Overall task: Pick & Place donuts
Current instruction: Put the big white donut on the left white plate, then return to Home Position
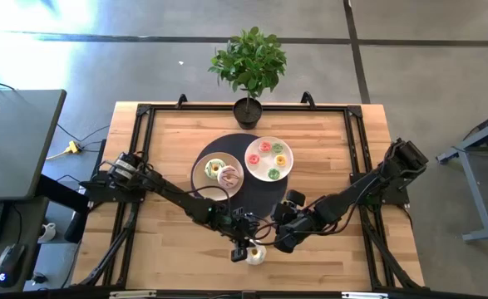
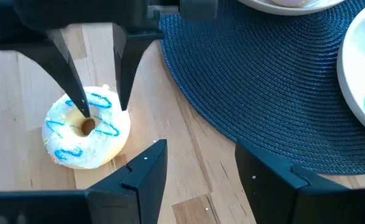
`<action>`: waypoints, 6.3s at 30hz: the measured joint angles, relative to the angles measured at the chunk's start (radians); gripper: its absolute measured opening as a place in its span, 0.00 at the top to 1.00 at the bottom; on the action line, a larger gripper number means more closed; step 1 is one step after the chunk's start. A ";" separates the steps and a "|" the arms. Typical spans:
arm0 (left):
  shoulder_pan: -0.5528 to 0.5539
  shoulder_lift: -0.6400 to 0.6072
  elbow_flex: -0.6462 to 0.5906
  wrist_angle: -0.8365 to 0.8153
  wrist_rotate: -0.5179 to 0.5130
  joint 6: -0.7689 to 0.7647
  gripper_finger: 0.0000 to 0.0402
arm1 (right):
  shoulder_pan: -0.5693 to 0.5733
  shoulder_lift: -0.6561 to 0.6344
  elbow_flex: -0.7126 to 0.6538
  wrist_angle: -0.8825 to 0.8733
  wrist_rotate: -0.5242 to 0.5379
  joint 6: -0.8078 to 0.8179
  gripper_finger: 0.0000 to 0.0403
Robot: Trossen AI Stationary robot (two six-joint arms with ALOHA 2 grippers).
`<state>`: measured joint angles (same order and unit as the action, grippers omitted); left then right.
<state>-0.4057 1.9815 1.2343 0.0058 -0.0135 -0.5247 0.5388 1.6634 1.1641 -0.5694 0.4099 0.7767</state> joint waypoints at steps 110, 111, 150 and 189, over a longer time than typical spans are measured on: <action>0.142 -0.912 0.159 -1.101 -0.451 0.047 0.67 | 0.001 -0.574 0.000 -0.064 0.273 -0.488 0.54; 0.143 -0.950 0.155 -1.092 -0.459 0.058 0.67 | 0.001 -0.610 0.000 -0.085 0.285 -0.524 0.54; 0.144 -1.863 -1.193 0.061 -0.493 0.346 0.67 | -0.002 -1.613 -1.014 0.589 0.359 -0.978 0.54; 0.136 -1.846 -1.220 0.055 -0.474 0.386 0.67 | -0.002 -1.657 -1.143 0.619 0.022 -0.924 0.54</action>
<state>-0.2695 0.1352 0.0147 0.0608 -0.4875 -0.1383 0.5369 0.0063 0.0211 0.0496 0.4314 -0.1474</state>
